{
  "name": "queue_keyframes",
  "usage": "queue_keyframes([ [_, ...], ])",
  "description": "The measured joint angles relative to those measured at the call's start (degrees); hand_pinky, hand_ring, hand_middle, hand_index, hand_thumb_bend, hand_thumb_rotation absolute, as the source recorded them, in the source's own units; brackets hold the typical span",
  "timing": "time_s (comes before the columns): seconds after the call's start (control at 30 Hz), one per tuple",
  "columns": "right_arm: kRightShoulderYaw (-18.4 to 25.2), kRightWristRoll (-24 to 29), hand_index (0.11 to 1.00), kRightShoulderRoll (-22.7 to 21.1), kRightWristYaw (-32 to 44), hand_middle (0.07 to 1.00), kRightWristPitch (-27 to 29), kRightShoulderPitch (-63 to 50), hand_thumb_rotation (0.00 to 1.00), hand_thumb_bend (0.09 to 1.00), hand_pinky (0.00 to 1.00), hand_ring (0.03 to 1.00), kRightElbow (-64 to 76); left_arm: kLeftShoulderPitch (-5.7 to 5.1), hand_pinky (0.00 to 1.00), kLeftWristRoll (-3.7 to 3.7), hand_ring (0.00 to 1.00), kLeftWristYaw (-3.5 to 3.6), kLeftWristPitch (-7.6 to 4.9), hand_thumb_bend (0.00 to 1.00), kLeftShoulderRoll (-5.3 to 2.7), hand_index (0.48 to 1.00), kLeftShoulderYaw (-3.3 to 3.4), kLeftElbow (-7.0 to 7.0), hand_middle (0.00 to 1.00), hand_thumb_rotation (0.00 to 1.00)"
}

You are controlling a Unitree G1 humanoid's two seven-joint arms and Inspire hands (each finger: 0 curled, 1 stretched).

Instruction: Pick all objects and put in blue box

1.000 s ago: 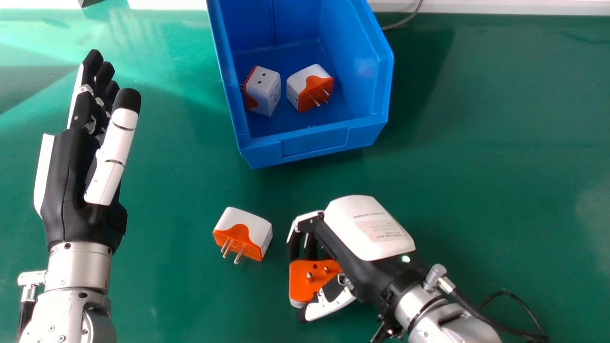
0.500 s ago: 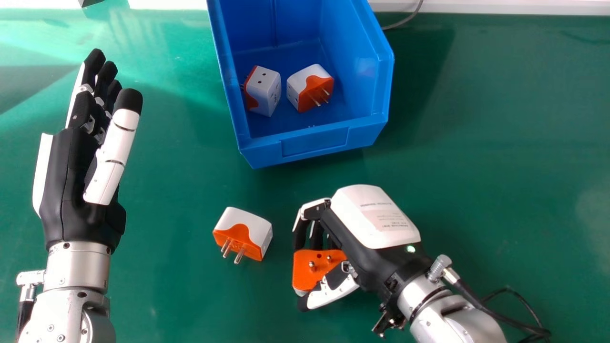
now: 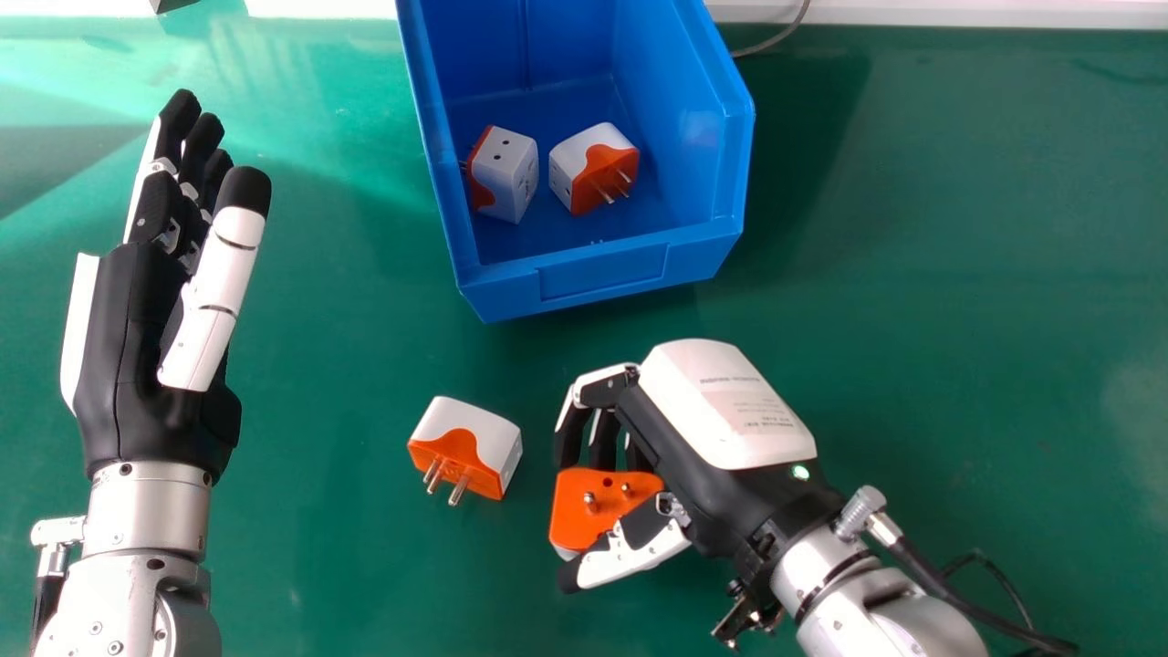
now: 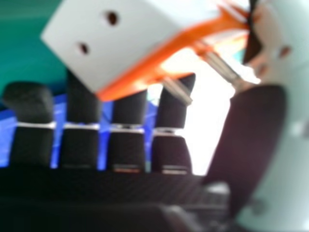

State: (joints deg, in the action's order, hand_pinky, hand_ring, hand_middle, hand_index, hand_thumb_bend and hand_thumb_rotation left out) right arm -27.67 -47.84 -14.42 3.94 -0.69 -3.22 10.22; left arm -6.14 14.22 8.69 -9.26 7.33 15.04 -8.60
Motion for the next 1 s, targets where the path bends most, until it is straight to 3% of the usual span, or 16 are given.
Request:
queue_keyframes([
  [0.63, 1.08, -0.01, 0.473, -1.60, 4.30, 0.290, -0.34, -1.85, 0.14, 0.478, 0.16, 0.220, 10.11, 0.05, 1.00, -0.02, 0.99, -0.28, 0.12, 0.63, -0.05, 0.963, -0.16, 0.00, 0.98, 0.62],
  [0.83, 1.86, 0.30, 0.472, -1.57, 4.84, 0.272, -0.09, -1.89, 0.14, 0.479, 0.15, 0.206, 12.42, 0.11, 1.00, -0.62, 0.99, -1.22, 0.26, 0.63, -0.09, 0.964, -0.29, 0.00, 0.98, 0.63],
  [1.0, 2.93, 0.34, 0.471, -1.52, 5.67, 0.235, -0.05, -1.87, 0.14, 0.480, 0.13, 0.176, 14.20, 0.16, 1.00, -0.63, 0.99, -1.31, 0.62, 0.63, -0.13, 0.962, -0.48, -0.01, 0.98, 0.63],
])
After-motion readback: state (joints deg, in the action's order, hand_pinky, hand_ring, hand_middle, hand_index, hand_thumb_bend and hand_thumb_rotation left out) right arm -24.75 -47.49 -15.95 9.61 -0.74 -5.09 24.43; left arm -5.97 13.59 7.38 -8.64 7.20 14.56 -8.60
